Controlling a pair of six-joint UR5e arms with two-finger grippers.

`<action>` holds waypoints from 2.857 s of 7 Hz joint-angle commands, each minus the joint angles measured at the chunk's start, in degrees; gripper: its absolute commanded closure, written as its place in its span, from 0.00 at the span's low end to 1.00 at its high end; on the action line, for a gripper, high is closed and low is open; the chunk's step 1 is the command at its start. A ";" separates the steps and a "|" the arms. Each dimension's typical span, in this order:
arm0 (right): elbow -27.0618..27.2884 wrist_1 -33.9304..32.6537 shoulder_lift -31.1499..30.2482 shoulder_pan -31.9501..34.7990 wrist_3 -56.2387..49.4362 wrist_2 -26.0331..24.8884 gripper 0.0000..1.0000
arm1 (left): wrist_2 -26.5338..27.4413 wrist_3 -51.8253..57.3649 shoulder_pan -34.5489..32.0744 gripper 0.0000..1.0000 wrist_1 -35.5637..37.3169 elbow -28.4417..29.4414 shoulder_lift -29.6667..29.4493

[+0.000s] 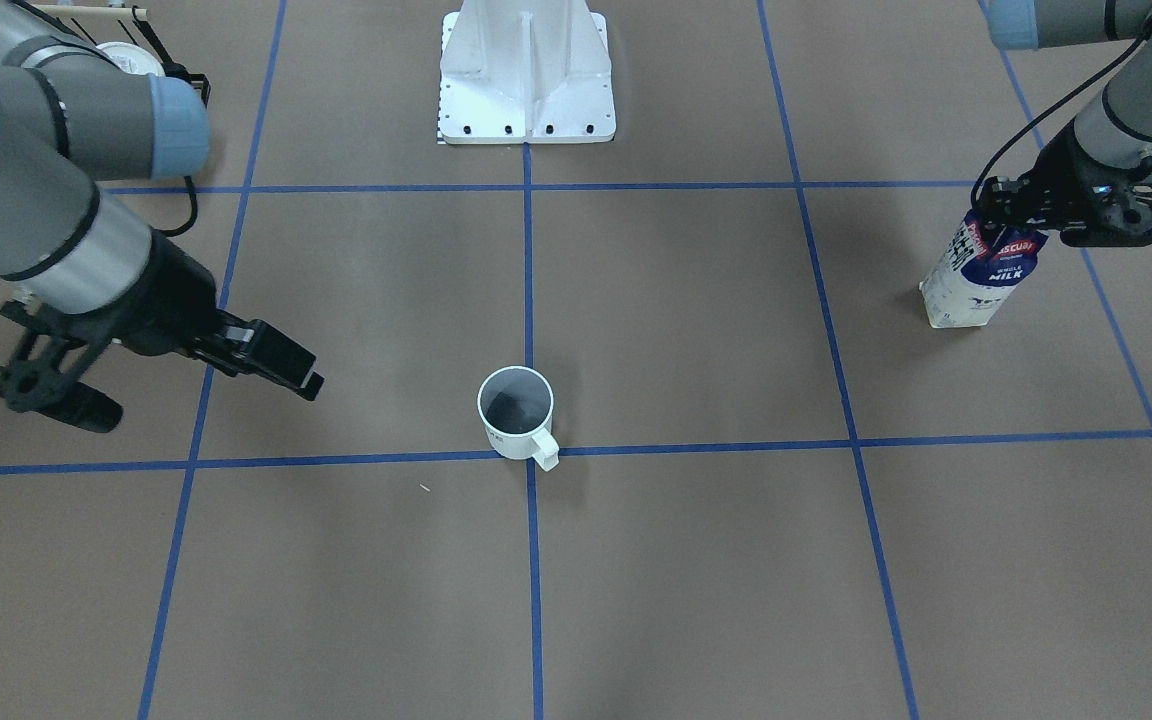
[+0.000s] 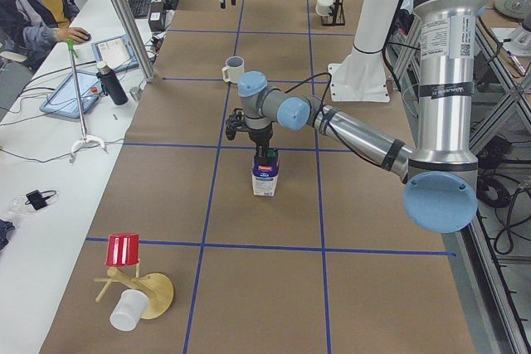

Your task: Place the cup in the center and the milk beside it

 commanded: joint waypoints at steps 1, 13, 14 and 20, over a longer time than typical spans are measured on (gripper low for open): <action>2.07 -0.02 -3.26 3.50 -1.61 2.91 0.00 | -0.01 -0.04 -0.39 1.00 14.15 0.26 -13.46; 13.94 -0.02 -27.62 11.77 -23.93 3.00 0.00 | 2.71 -15.60 12.02 0.02 9.16 39.83 -62.61; 13.85 -0.10 -27.62 11.94 -23.93 2.83 0.00 | 2.02 -15.33 8.17 0.02 10.03 32.86 -58.87; 7.37 -0.10 -37.37 25.37 -58.70 -1.57 0.00 | -3.06 25.12 -16.08 0.02 6.65 7.73 -16.96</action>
